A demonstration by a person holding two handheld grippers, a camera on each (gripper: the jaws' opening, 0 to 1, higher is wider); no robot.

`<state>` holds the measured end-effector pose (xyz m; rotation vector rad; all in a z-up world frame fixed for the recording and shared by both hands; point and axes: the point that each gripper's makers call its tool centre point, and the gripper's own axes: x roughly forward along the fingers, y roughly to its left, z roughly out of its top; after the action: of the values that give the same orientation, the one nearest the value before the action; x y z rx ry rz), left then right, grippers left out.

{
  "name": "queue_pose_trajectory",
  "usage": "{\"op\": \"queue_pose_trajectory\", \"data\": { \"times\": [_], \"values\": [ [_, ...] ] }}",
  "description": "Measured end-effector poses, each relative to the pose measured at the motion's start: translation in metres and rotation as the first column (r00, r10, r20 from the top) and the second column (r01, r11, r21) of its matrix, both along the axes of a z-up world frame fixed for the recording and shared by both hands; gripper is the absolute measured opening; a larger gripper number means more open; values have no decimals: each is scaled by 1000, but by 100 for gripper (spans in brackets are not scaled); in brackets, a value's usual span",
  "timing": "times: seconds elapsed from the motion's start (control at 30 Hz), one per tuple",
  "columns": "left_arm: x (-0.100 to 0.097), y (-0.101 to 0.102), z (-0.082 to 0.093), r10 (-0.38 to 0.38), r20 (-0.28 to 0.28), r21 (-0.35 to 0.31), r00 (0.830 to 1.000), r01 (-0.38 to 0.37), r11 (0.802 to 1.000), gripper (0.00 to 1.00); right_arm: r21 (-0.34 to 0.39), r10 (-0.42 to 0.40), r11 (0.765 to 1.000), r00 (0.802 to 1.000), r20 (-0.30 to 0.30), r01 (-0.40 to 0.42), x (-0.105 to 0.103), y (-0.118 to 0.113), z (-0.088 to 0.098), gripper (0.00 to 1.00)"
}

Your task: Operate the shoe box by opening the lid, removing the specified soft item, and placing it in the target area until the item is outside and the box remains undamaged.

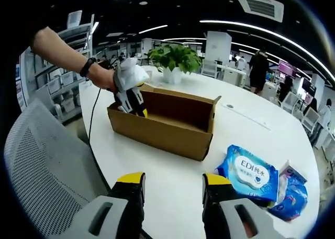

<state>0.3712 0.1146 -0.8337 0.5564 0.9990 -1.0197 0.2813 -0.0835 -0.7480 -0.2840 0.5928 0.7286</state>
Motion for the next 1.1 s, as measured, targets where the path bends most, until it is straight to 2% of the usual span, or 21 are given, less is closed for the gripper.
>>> {"op": "queue_pose_trajectory", "data": {
  "times": [0.23, 0.4, 0.57, 0.9, 1.1],
  "values": [
    [7, 5, 21, 78, 45, -82, 996, -74, 994, 19, 1, 23, 1000, 1000, -1, -23, -1, 6, -1, 41],
    [5, 1, 40, 96, 93, -155, 991, -81, 985, 19, 16, 35, 999, 999, -4, -35, -1, 9, 0, 41],
    [6, -2, 55, 112, 139, -191, 984, -84, 978, 19, 5, 67, 998, 998, -1, -67, -1, 14, -1, 41],
    [1, -21, 81, 111, 193, -257, 975, -59, 965, 19, 9, 132, 991, 991, 20, -133, 9, 24, 10, 41],
    [-9, -39, 96, 69, 231, -278, 971, -3, 961, 19, 12, 175, 984, 984, 35, -175, 16, 27, 20, 41]
  ]
}}
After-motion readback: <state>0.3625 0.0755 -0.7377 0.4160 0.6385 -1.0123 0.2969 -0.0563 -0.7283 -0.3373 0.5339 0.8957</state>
